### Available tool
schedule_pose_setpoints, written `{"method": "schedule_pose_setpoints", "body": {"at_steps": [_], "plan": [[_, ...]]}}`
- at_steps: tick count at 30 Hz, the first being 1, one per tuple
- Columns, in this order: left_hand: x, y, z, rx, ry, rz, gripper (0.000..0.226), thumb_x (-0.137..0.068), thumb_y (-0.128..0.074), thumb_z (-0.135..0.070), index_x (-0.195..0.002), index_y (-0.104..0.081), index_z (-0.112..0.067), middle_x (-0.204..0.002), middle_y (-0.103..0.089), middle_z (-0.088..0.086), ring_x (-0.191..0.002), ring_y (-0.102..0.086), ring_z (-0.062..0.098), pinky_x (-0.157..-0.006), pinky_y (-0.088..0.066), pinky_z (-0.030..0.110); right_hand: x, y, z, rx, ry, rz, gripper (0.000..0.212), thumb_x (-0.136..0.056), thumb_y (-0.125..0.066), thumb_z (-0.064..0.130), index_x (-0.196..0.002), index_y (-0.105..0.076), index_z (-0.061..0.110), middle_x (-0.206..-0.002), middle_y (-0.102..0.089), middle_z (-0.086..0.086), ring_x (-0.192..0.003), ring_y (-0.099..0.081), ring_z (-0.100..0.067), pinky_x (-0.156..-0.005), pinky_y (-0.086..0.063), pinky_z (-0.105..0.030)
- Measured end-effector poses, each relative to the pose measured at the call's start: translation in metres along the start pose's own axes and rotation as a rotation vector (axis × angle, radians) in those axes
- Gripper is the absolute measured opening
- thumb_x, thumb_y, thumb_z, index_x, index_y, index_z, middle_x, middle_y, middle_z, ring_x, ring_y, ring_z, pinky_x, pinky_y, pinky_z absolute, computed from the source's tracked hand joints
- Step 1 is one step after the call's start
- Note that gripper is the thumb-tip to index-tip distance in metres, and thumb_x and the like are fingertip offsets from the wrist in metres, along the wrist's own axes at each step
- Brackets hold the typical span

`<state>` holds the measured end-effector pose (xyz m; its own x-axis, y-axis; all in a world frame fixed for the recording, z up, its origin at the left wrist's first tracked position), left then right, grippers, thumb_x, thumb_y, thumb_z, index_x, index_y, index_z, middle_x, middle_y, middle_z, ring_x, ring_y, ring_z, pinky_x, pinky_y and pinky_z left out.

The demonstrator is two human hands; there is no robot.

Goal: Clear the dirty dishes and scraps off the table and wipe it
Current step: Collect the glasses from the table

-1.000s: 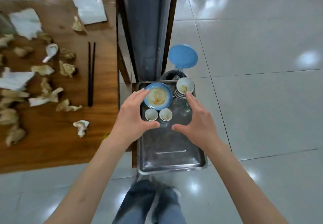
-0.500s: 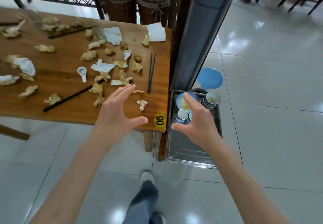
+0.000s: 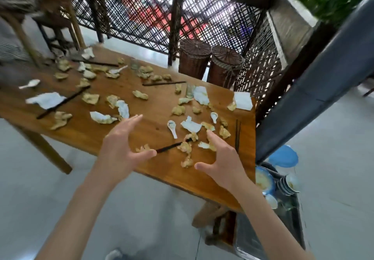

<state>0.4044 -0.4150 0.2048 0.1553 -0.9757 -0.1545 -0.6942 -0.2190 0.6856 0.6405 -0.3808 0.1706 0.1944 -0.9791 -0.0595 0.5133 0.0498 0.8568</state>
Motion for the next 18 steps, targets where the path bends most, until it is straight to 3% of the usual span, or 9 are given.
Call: {"method": "schedule_pose_setpoints", "body": {"at_steps": [3, 7, 12, 18], "plan": [[-0.037, 0.045, 0.051, -0.051, 0.031, -0.017, 0.089, -0.06, -0.087, -0.03, -0.138, -0.045, -0.023, -0.142, -0.047, 0.0, -0.132, -0.04, 0.016, -0.105, -0.032, 0.031, -0.049, -0.026, 0.039, -0.017, -0.022, -0.019, 0.099, -0.064, -0.084, 0.035, -0.145, -0.029, 0.02, -0.148, -0.036, 0.005, -0.137, -0.031, -0.012, -0.109, -0.028, -0.027], [-0.086, 0.073, 0.094, -0.095, 0.033, -0.006, 0.09, -0.061, -0.086, -0.031, -0.139, -0.043, -0.025, -0.143, -0.045, 0.0, -0.132, -0.039, 0.019, -0.102, -0.037, 0.036, -0.098, -0.051, 0.067, -0.011, -0.053, -0.051, 0.095, -0.067, -0.082, 0.035, -0.145, -0.03, 0.02, -0.147, -0.039, 0.004, -0.136, -0.033, -0.013, -0.102, -0.026, -0.019], [-0.145, 0.065, 0.119, -0.076, -0.025, 0.049, 0.09, -0.061, -0.087, -0.033, -0.139, -0.042, -0.028, -0.142, -0.046, -0.004, -0.13, -0.041, 0.014, -0.1, -0.036, 0.031, -0.141, -0.07, 0.073, -0.003, -0.139, -0.067, 0.095, -0.066, -0.082, 0.038, -0.145, -0.031, 0.023, -0.146, -0.041, 0.002, -0.117, -0.056, -0.02, -0.097, -0.046, -0.03], [-0.217, 0.025, 0.135, -0.06, -0.071, 0.144, 0.09, -0.062, -0.086, -0.032, -0.14, -0.042, -0.026, -0.142, -0.046, -0.003, -0.132, -0.039, 0.015, -0.106, -0.036, 0.035, -0.191, -0.087, 0.05, 0.001, -0.198, -0.092, 0.094, -0.066, -0.082, 0.039, -0.144, -0.032, 0.021, -0.145, -0.041, 0.007, -0.129, -0.043, -0.011, -0.087, -0.03, -0.014]]}}
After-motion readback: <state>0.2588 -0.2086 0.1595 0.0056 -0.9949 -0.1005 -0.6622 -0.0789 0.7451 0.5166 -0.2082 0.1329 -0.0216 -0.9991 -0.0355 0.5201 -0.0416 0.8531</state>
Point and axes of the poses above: each hand's wrist, its own x-axis away from the middle knuckle, its own y-axis out of the back of the hand, z = x × y, the point moved 9 cm from there along -x, towards the middle knuckle
